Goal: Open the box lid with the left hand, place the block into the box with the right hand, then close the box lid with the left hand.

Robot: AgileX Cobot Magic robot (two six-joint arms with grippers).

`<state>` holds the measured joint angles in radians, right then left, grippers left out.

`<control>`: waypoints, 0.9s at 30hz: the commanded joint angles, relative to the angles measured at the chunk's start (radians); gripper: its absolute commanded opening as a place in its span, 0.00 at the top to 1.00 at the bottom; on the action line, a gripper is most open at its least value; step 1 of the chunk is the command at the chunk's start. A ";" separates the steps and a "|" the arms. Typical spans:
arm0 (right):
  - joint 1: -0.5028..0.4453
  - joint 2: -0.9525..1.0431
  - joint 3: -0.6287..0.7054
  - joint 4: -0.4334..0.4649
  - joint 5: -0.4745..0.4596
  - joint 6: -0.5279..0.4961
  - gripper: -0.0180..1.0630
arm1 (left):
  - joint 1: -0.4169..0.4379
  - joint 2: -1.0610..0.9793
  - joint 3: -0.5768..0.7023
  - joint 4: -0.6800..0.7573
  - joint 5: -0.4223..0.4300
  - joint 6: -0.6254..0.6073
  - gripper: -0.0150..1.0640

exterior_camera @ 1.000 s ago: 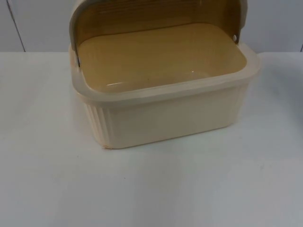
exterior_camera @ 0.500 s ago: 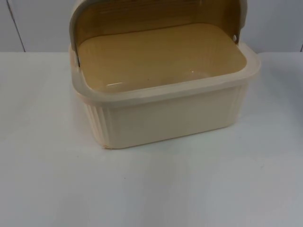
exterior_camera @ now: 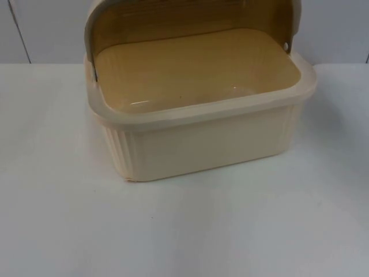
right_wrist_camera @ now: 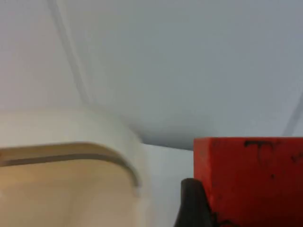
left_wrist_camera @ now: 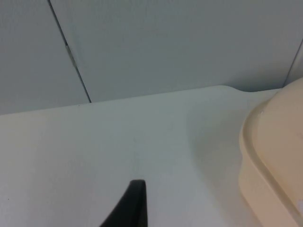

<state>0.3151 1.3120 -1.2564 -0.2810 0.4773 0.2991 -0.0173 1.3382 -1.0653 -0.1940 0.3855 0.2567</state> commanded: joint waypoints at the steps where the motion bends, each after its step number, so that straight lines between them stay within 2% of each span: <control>1: 0.028 -0.047 0.058 -0.004 -0.109 0.030 0.98 | -0.005 -0.001 -0.005 -0.011 0.002 -0.004 0.01; 2: 0.045 -0.066 0.108 -0.004 -0.175 0.037 0.98 | -0.005 -0.001 -0.005 -0.013 0.002 -0.004 0.01; 3: 0.045 -0.066 0.108 -0.004 -0.175 0.037 0.98 | -0.005 -0.001 -0.005 -0.013 0.002 -0.004 0.01; 8: 0.157 -0.083 0.275 -0.004 -0.460 0.032 0.98 | -0.005 -0.001 -0.005 -0.015 -0.007 -0.004 0.01; 9: 0.157 -0.083 0.275 -0.004 -0.460 0.032 0.98 | -0.005 -0.001 -0.005 -0.015 -0.007 -0.004 0.01; 13: 0.221 0.004 0.291 -0.004 -0.558 0.021 0.98 | -0.005 -0.001 -0.005 -0.026 -0.010 -0.004 0.01; 18: 0.228 0.140 0.257 -0.004 -0.584 0.016 0.98 | -0.005 -0.001 -0.005 -0.026 -0.010 -0.004 0.01; 23: 0.228 0.276 0.183 -0.004 -0.504 -0.060 0.98 | -0.005 -0.001 -0.005 -0.026 -0.010 -0.004 0.01; 27: 0.228 0.347 0.153 -0.004 -0.502 -0.060 0.98 | -0.005 -0.001 -0.005 -0.026 -0.010 -0.004 0.01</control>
<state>0.5377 1.6531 -1.0909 -0.2810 -0.0172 0.2507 -0.0173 1.3382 -1.0653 -0.2045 0.3836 0.2544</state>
